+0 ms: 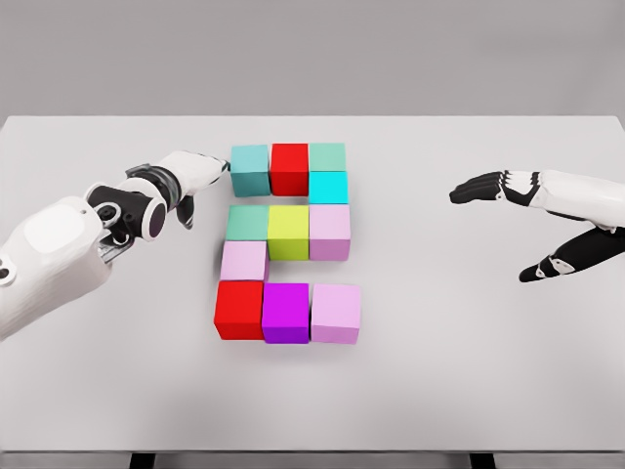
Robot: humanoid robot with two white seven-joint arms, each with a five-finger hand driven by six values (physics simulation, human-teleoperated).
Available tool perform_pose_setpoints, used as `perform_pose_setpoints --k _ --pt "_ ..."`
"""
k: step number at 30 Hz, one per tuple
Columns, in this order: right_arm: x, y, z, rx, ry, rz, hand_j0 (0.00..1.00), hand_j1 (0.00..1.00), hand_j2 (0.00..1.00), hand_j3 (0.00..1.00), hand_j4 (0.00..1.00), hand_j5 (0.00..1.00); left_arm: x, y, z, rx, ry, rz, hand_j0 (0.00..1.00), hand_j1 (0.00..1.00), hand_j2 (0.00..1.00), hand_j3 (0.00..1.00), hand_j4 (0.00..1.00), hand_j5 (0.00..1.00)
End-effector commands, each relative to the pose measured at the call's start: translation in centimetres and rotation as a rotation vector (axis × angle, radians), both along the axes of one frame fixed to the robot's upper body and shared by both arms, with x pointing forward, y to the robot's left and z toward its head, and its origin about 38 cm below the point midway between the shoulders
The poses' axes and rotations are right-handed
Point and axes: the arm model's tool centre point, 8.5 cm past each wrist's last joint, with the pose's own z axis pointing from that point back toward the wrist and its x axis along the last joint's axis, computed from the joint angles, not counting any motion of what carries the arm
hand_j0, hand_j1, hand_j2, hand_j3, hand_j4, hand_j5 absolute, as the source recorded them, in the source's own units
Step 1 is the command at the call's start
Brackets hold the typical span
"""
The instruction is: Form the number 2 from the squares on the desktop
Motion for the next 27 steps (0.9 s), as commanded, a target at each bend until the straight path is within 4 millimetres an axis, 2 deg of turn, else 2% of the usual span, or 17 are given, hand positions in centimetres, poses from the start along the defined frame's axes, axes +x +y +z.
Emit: perform_pose_setpoints --k 1,14,17,21,23,24,25,27 --pt "0.0 0.0 0.1 0.006 0.004 -0.003 1.0 1.0 1.0 1.0 1.0 1.0 0.0 -0.1 0.0 0.003 -0.004 -0.005 1.0 1.0 1.0 1.0 1.0 1.0" --pt "0.0 0.0 0.0 0.008 0.005 -0.002 1.0 1.0 1.0 1.0 1.0 1.0 0.0 -0.3 0.2 0.001 -0.011 -0.007 1.0 1.0 1.0 1.0 1.0 1.0" --pt "0.0 0.0 0.0 0.006 0.005 -0.003 1.0 1.0 1.0 1.0 1.0 1.0 0.2 0.5 0.6 0.006 -0.019 0.007 1.0 1.0 1.0 1.0 1.0 1.0" --pt "0.0 0.0 0.0 0.006 0.005 -0.003 1.0 1.0 1.0 1.0 1.0 1.0 0.5 3.2 1.3 0.025 -0.029 0.035 1.0 1.0 1.0 1.0 1.0 1.0" --pt "0.0 0.0 0.0 0.006 0.005 -0.003 1.0 1.0 1.0 1.0 1.0 1.0 0.8 5.7 3.3 0.021 -0.06 -0.002 1.0 1.0 1.0 1.0 1.0 1.0" --pt "0.0 0.0 0.0 0.006 0.005 -0.003 1.0 1.0 1.0 1.0 1.0 1.0 0.5 6.7 6.0 -0.002 -0.103 -0.117 1.0 1.0 1.0 1.0 1.0 1.0" --pt "0.0 0.0 0.0 0.006 0.007 -0.003 1.0 1.0 1.0 1.0 1.0 1.0 0.0 7.0 7.7 -0.041 -0.116 -0.236 1.0 1.0 1.0 1.0 1.0 1.0" --pt "0.0 0.0 -0.1 0.006 0.008 -0.003 1.0 1.0 1.0 1.0 1.0 1.0 -2.4 8.4 11.5 -0.194 -0.155 -0.571 1.0 1.0 1.0 1.0 1.0 1.0"
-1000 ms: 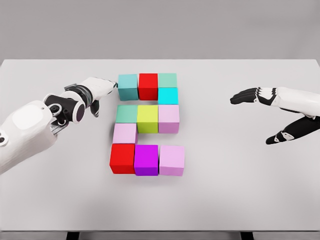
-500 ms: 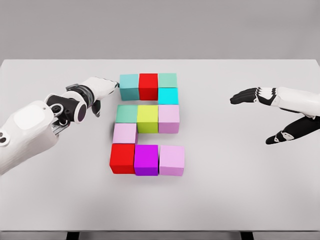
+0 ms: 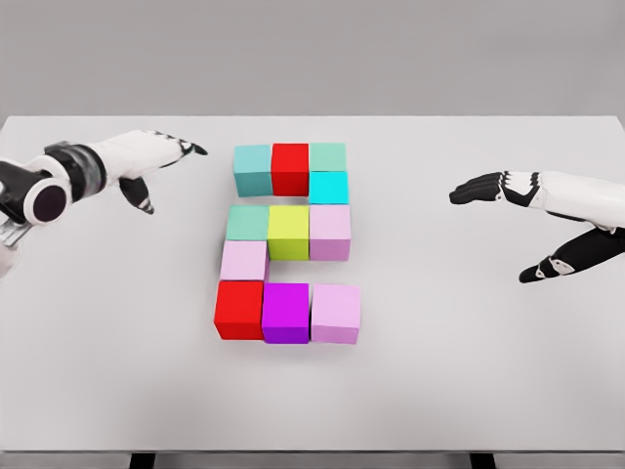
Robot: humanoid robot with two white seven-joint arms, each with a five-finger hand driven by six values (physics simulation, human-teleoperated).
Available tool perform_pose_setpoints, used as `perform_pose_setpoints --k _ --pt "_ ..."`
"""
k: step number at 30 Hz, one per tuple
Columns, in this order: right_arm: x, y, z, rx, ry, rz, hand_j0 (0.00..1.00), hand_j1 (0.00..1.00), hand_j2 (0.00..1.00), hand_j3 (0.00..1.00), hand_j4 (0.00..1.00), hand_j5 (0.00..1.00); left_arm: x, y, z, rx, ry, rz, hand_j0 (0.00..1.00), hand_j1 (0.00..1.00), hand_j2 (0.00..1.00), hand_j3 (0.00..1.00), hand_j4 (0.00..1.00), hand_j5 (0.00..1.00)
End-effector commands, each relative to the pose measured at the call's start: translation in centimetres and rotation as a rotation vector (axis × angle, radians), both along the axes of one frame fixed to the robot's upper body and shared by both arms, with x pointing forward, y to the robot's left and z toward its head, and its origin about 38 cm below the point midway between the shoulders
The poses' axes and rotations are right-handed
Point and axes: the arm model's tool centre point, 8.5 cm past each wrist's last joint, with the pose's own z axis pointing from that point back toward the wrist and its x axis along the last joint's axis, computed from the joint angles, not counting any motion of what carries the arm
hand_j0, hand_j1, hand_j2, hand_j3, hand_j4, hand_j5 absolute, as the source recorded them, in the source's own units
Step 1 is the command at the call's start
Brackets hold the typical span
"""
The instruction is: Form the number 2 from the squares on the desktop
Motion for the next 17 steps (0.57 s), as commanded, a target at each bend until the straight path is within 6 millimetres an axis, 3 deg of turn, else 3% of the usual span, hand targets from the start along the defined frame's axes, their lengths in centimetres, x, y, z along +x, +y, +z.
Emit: perform_pose_setpoints --k 1,3,6,8,10,11,14,17 --pt "0.0 0.0 0.1 0.006 0.005 -0.003 1.0 1.0 1.0 1.0 1.0 1.0 -2.9 1.5 7.9 -0.125 -0.179 -0.472 1.0 1.0 1.0 1.0 1.0 1.0" --pt "0.0 0.0 0.1 0.006 0.003 -0.003 1.0 1.0 1.0 1.0 1.0 1.0 -4.4 3.5 9.9 -0.25 -0.22 -0.532 1.0 1.0 1.0 1.0 1.0 1.0" --pt "0.0 0.0 0.1 0.006 0.003 -0.003 1.0 1.0 1.0 1.0 1.0 1.0 -5.9 6.5 10.0 -0.5 -0.197 -0.477 1.0 1.0 1.0 1.0 1.0 1.0" --pt "0.0 0.0 0.1 0.008 0.002 -0.002 1.0 1.0 1.0 1.0 1.0 1.0 -7.2 8.1 8.6 -0.684 -0.15 -0.439 1.0 1.0 1.0 1.0 1.0 1.0" --pt "0.0 0.0 0.1 0.008 0.002 -0.002 1.0 1.0 1.0 1.0 1.0 1.0 -7.8 9.4 8.5 -0.771 -0.128 -0.412 1.0 1.0 1.0 1.0 1.0 1.0" --pt "0.0 0.0 0.1 0.008 0.002 -0.002 1.0 1.0 1.0 1.0 1.0 1.0 -8.0 10.5 7.1 -0.806 -0.089 -0.367 1.0 1.0 1.0 1.0 1.0 1.0" --pt "0.0 0.0 0.1 0.008 0.002 -0.002 1.0 1.0 1.0 1.0 1.0 1.0 -8.6 10.7 4.7 -0.812 -0.038 -0.335 1.0 1.0 1.0 1.0 1.0 1.0" --pt "0.0 0.0 0.1 0.009 0.002 -0.002 1.0 1.0 1.0 1.0 1.0 1.0 -8.8 10.7 3.9 -0.811 -0.02 -0.326 1.0 1.0 1.0 1.0 1.0 1.0"
